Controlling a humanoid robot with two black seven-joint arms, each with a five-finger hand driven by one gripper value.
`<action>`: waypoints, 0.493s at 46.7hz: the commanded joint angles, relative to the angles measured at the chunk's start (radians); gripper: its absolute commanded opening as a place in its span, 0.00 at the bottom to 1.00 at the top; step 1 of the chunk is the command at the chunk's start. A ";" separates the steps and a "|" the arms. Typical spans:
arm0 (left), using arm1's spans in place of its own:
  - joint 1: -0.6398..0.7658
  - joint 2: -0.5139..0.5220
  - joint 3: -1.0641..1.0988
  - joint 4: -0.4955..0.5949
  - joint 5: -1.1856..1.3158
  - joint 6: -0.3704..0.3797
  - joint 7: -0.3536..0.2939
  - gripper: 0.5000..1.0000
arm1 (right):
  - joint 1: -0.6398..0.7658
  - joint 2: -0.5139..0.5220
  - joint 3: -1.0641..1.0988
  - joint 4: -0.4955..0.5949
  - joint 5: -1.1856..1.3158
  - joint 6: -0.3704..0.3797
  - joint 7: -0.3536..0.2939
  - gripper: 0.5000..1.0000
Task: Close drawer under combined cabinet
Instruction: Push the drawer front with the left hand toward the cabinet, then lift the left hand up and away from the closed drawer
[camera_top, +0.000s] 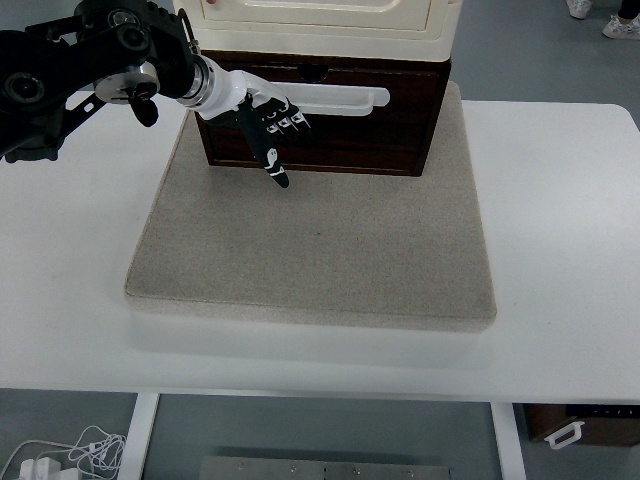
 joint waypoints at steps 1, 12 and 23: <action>-0.001 0.002 0.000 0.000 -0.001 0.000 0.000 0.98 | 0.000 0.000 0.000 0.000 0.000 0.000 0.000 0.90; -0.001 0.002 -0.001 0.000 -0.001 0.000 -0.002 0.98 | 0.000 0.000 0.000 0.000 0.000 0.000 0.000 0.90; -0.003 0.000 -0.001 -0.006 -0.002 -0.003 -0.002 0.98 | 0.000 0.000 0.000 0.000 0.000 0.000 0.000 0.90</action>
